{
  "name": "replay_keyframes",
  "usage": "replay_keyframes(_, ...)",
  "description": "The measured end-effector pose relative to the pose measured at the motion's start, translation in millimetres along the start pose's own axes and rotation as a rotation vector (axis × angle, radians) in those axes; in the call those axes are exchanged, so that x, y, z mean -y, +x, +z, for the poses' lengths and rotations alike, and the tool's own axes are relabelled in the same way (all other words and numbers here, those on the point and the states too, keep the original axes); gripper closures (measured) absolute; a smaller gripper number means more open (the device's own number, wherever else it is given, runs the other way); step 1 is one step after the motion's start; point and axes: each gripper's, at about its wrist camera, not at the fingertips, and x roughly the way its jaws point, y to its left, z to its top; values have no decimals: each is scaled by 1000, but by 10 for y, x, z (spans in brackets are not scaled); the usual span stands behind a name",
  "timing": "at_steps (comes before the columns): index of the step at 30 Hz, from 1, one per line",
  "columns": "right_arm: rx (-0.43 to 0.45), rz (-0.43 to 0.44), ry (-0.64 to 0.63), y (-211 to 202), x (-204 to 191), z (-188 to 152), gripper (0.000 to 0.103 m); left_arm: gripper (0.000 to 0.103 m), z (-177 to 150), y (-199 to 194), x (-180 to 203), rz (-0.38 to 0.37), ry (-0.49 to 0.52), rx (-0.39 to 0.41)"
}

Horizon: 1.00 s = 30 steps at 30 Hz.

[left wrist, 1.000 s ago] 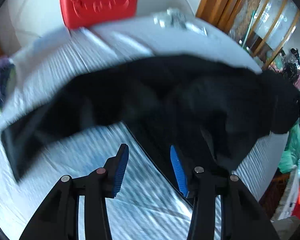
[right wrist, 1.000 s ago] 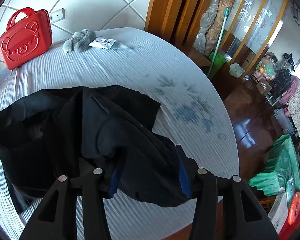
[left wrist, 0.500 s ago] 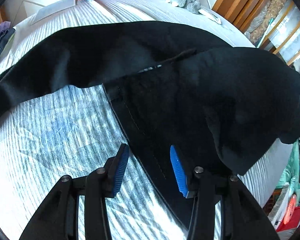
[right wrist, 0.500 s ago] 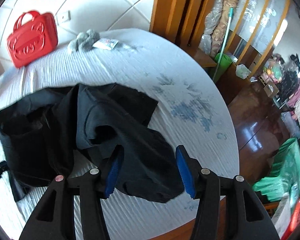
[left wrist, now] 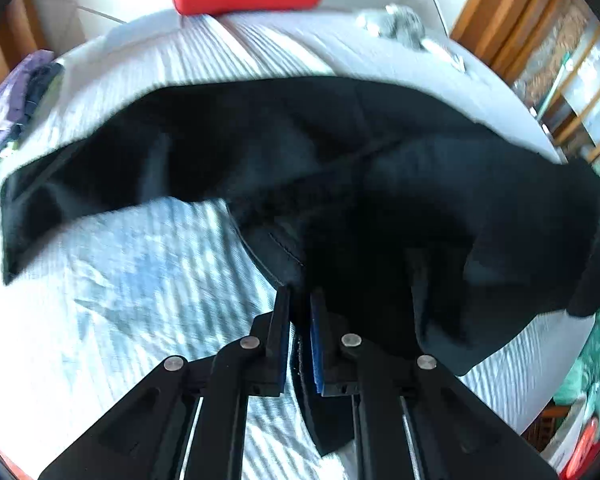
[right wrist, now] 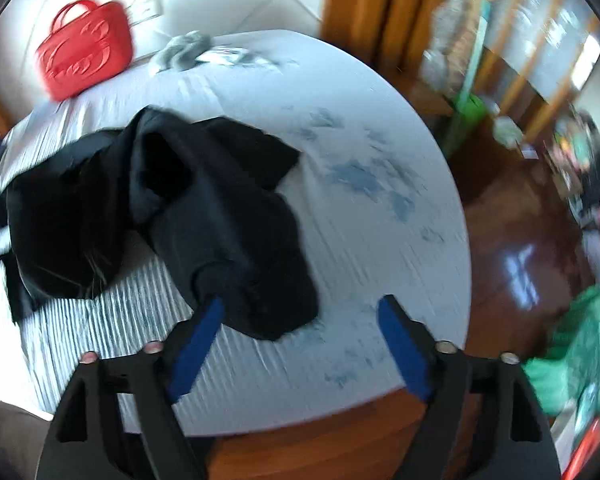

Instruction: Fold clothes

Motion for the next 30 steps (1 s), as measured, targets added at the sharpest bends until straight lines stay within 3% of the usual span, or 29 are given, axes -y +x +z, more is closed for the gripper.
replay_keyframes(3,54,-16,-37,137,-123,70,16,95,-11,-355,-153,22,-46,62)
replay_keyframes(6,76,34,-52,215,-124,201,17,95,-122,-784,-528,123,-115,131)
replay_keyframes(7,61,42,-65,258,-162,236,25,95,-167,-932,-668,166,-144,155)
replay_keyframes(8,46,50,-78,300,-200,271,68,95,-206,-1066,-857,209,-181,175)
replay_keyframes(9,31,57,-91,342,-239,305,86,95,-242,-1194,-1065,253,-221,192)
replay_keyframes(11,35,10,-131,335,-385,357,90,95,-354,-1395,-1441,301,-306,203)
replay_keyframes(13,72,17,-137,161,-448,445,90,95,-518,-1595,-1765,419,-374,213)
replay_keyframes(15,108,38,-138,-53,-499,552,91,95,-634,-1654,-2119,486,-416,203)
replay_keyframes(20,17,102,-358,-258,-833,471,89,95,-900,-1741,-3018,628,-510,169)
replay_keyframes(22,-54,119,-371,-172,-883,310,73,95,-946,-1610,-3411,593,-570,137)
replay_keyframes(23,-89,127,-377,-129,-908,229,54,95,-967,-1514,-3497,579,-578,116)
replay_keyframes(24,-125,135,-383,-86,-933,149,45,95,-975,-1396,-3513,584,-574,101)
replay_keyframes(26,-195,152,-395,-2,-980,-11,45,95,-988,-1148,-3506,606,-562,75)
replay_keyframes(28,-188,173,-325,-124,-823,-52,45,95,-879,-1009,-3550,651,-535,81)
replay_keyframes(30,-160,172,-269,-264,-653,-56,41,95,-831,-954,-3617,626,-545,93)
